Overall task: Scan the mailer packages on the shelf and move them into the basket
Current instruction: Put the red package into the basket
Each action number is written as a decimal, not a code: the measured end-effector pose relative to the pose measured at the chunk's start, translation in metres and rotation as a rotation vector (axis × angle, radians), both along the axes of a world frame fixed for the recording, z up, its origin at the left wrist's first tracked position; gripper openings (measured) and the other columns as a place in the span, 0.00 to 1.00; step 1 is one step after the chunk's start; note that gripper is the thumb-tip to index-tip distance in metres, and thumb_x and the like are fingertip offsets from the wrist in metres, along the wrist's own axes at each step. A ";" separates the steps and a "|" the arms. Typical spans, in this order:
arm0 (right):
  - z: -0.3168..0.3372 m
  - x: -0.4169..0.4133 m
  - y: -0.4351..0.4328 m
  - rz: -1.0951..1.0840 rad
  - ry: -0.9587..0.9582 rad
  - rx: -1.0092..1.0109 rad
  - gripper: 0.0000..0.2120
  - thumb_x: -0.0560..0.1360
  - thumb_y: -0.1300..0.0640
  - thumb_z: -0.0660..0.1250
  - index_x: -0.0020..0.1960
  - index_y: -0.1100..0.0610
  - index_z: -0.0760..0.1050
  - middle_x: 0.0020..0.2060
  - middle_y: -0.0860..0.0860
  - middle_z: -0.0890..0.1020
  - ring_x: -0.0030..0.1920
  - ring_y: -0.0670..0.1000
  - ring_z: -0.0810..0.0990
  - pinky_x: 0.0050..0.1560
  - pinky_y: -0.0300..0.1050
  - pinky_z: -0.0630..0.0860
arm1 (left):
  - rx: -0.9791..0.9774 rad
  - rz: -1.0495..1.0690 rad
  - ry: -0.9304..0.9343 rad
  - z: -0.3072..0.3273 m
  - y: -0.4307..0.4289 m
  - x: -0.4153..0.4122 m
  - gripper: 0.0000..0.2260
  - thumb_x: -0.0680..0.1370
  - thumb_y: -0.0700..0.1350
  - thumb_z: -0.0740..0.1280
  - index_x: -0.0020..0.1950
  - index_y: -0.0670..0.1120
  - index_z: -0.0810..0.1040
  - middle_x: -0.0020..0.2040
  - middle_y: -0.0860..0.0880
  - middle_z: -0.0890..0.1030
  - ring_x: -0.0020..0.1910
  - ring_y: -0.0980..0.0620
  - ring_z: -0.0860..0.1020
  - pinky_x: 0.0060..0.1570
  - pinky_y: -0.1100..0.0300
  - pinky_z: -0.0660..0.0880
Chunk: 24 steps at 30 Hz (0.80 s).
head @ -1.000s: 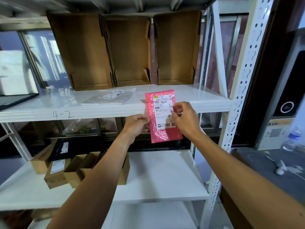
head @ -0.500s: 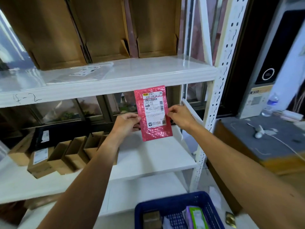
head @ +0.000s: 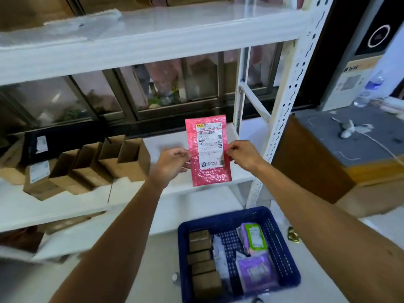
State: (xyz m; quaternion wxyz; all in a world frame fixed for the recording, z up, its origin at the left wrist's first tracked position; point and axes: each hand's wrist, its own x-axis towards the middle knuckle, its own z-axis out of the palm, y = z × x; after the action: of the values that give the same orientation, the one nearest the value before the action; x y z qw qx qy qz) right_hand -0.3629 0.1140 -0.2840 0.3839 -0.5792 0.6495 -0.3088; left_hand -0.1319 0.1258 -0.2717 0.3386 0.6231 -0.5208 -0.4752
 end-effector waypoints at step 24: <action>-0.276 -0.080 0.069 -0.096 -0.049 0.402 0.02 0.77 0.59 0.68 0.49 0.54 0.78 0.43 0.48 0.82 0.46 0.51 0.81 0.43 0.42 0.75 | 0.416 -0.133 -0.105 -0.266 0.028 -0.085 0.03 0.78 0.40 0.71 0.51 0.45 0.82 0.43 0.47 0.86 0.41 0.51 0.84 0.48 0.56 0.80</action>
State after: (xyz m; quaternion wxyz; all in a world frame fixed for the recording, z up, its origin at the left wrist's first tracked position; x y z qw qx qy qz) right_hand -0.4432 0.1833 -0.5596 0.4923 -0.4515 0.7154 -0.2050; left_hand -0.2167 0.1537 -0.5377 0.1433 0.6678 -0.4683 -0.5605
